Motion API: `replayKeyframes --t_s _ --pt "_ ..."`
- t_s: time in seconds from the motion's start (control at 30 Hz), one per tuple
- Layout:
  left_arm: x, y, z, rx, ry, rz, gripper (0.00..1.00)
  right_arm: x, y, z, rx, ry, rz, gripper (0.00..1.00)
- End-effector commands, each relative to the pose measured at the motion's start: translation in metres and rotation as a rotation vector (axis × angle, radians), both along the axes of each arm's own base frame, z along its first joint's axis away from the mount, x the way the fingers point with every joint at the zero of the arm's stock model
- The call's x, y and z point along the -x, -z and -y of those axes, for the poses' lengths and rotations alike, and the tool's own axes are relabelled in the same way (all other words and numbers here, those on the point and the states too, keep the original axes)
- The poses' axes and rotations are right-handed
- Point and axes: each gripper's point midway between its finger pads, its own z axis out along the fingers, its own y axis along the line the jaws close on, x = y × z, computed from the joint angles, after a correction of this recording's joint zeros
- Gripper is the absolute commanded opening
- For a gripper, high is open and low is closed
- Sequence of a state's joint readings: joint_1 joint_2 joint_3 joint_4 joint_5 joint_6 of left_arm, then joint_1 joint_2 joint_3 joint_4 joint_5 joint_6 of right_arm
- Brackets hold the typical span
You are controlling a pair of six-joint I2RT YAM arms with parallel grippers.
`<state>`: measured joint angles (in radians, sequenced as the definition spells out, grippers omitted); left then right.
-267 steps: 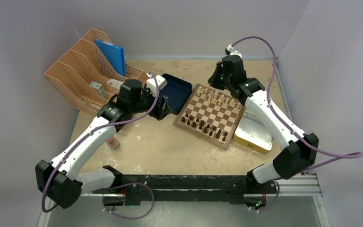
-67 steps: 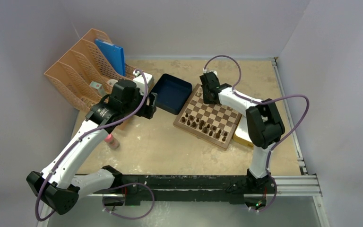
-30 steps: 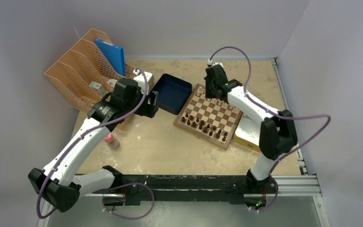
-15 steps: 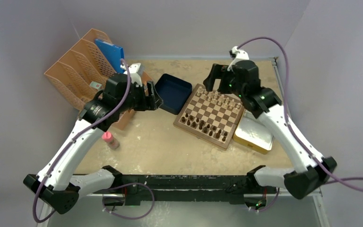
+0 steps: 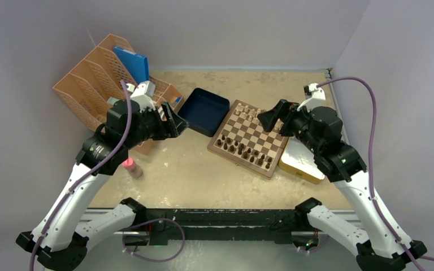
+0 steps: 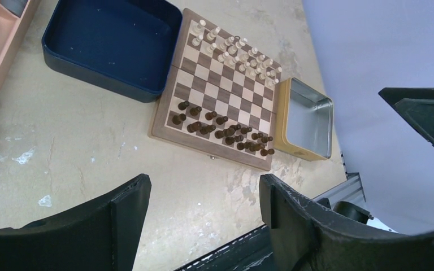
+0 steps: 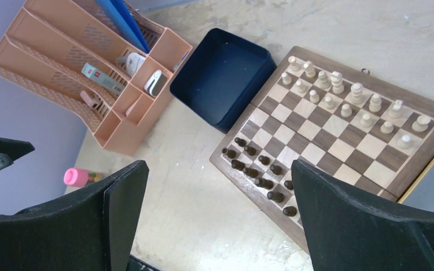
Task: Set up the chess pieces on the board
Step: Reset both arms
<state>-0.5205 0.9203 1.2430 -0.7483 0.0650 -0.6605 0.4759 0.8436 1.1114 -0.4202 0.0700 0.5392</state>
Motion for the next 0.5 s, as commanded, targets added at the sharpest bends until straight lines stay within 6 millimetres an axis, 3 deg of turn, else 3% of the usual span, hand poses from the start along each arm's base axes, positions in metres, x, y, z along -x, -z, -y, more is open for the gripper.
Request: replayKeyframes --t_s 0.0,0.47 --pt "-0.003 -0.010 0.003 0.024 0.006 0.035 0.70 0.001 -0.013 -0.010 -0.083 -0.026 0.025 0.99" --pt "-0.004 -0.005 0.002 -0.028 0.022 0.023 0.70 0.003 0.001 -0.011 -0.093 -0.019 -0.039 0.99"
